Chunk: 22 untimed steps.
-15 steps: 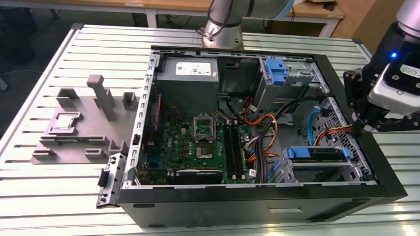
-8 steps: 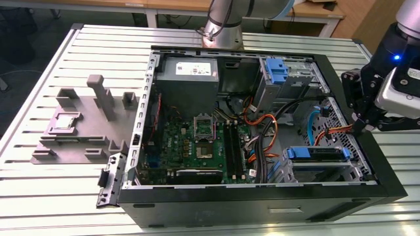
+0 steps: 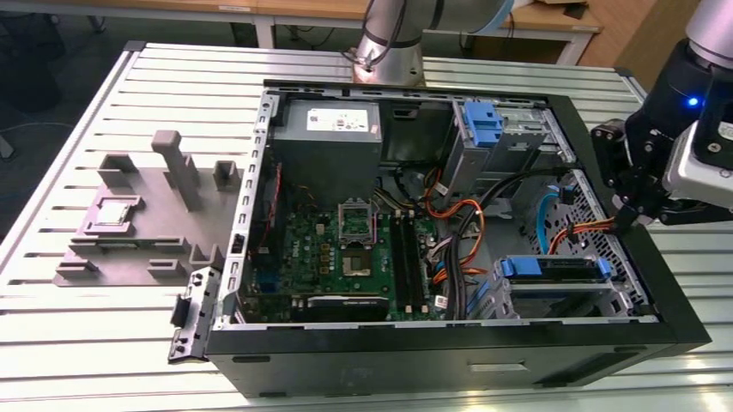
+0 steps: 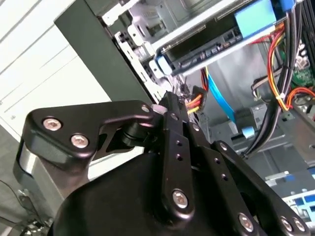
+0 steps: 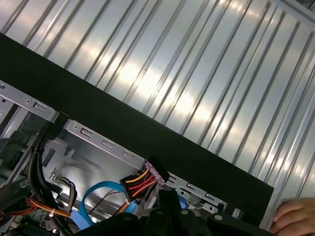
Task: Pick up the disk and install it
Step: 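Insert the first disk wire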
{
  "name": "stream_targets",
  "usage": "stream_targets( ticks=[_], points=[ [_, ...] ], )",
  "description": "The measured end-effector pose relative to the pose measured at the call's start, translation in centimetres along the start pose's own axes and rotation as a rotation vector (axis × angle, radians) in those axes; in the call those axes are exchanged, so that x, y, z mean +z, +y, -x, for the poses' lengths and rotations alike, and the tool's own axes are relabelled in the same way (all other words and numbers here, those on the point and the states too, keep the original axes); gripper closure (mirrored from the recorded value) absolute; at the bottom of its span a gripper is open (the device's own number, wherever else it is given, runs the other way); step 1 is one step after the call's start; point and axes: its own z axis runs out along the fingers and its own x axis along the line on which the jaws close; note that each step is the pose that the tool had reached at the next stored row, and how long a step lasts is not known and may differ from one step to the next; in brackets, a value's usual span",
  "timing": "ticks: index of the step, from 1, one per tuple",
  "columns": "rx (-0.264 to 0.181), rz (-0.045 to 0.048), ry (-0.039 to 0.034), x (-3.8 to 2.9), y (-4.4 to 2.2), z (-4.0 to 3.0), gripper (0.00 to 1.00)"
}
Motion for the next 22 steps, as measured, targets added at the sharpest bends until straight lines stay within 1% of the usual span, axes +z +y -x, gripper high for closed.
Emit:
stream_targets(
  ticks=[2, 4, 7, 15, 16, 18, 20, 22],
  points=[
    [0.0, -0.0005, -0.0016, -0.05, 0.29, -0.55, 0.9],
    [-0.007, 0.0015, -0.004, -0.03, 0.38, -0.75, 0.9],
    [-0.038, 0.0104, -0.0057, 0.03, 0.38, -0.76, 0.9],
    [-0.12, 0.0351, -0.0075, 0.3, 0.37, -0.81, 0.9],
    [-0.127, 0.0367, -0.0072, 0.31, 0.38, -0.81, 0.9],
    [-0.13, 0.0359, -0.009, 0.32, 0.37, -0.82, 0.9],
    [-0.134, 0.0325, -0.0154, 0.32, 0.38, -0.82, 0.9],
    [-0.154, 0.0351, -0.0153, 0.3, 0.37, -0.82, 0.9]
  ],
)
